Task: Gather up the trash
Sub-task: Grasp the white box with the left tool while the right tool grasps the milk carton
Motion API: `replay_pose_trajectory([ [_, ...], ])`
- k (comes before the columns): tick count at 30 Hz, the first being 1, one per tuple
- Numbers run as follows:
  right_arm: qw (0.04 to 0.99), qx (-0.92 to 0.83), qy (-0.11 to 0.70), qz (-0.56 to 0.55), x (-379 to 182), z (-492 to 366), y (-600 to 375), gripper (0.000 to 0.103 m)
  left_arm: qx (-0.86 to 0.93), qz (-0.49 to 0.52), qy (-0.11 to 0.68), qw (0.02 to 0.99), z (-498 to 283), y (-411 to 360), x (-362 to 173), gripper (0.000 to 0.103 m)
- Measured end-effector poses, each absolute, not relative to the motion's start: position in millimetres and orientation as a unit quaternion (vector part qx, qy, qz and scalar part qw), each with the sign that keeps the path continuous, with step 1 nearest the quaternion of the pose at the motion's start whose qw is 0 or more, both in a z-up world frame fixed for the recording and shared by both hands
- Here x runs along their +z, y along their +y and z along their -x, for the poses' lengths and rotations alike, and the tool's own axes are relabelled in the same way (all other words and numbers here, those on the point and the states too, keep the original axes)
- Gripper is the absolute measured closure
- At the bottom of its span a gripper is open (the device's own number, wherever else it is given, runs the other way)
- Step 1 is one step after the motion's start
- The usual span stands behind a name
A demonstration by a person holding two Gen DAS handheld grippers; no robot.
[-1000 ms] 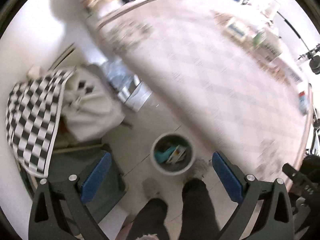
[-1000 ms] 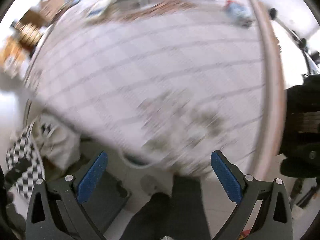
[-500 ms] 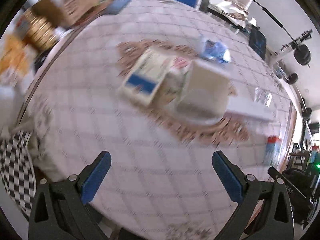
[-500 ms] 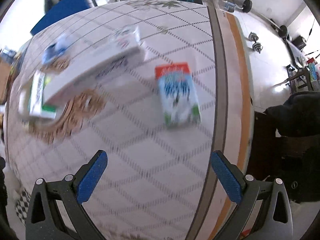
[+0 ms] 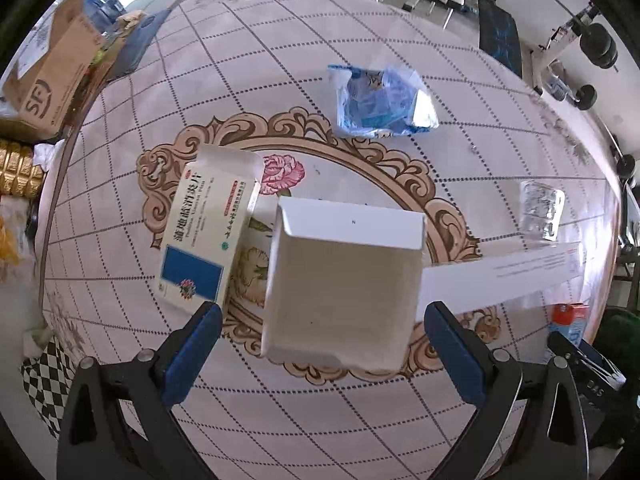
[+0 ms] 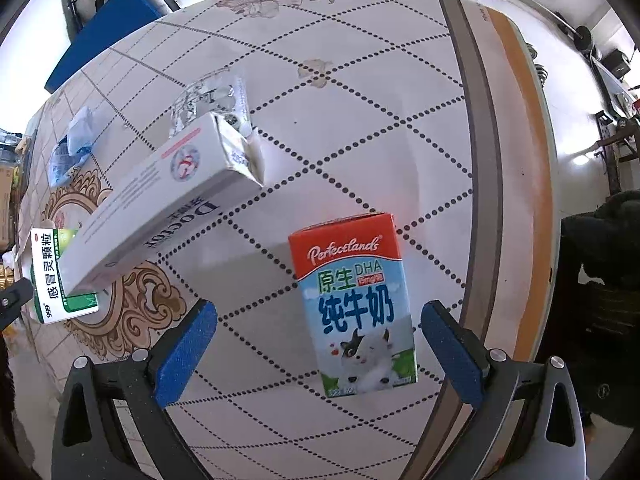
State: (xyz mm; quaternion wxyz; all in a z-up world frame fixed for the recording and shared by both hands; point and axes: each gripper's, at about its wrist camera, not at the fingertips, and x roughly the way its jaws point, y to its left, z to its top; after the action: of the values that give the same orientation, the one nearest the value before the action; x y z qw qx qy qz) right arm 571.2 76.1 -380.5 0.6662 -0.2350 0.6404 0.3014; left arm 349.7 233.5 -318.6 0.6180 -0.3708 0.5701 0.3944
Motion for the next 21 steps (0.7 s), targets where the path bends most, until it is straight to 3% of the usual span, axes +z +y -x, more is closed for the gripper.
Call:
replay_pose_trajectory([
  [3,0.666,0.301,0.639,0.24,-385,-573,76,0.014,0.389,0.365,0.576,0.619,-352,234,-327,0.01],
  [6,0.671,0.295,0.63,0.255,-388,-571,71,0.031,0.379,0.367,0.571,0.629,-353,231,-329,0.029],
  [8,0.674,0.293,0.625,0.262,-389,-565,67,0.05,0.38,0.36,0.571,0.632,-357,230,-328,0.031],
  [14,0.661,0.308,0.622,0.285,-391,-538,53,0.051,0.385,0.355,0.57,0.633,-341,207,-320,0.032],
  [21,0.639,0.32,0.623,0.318,-404,-494,15,0.051,0.371,0.38,0.587,0.611,-287,126,-329,0.032],
])
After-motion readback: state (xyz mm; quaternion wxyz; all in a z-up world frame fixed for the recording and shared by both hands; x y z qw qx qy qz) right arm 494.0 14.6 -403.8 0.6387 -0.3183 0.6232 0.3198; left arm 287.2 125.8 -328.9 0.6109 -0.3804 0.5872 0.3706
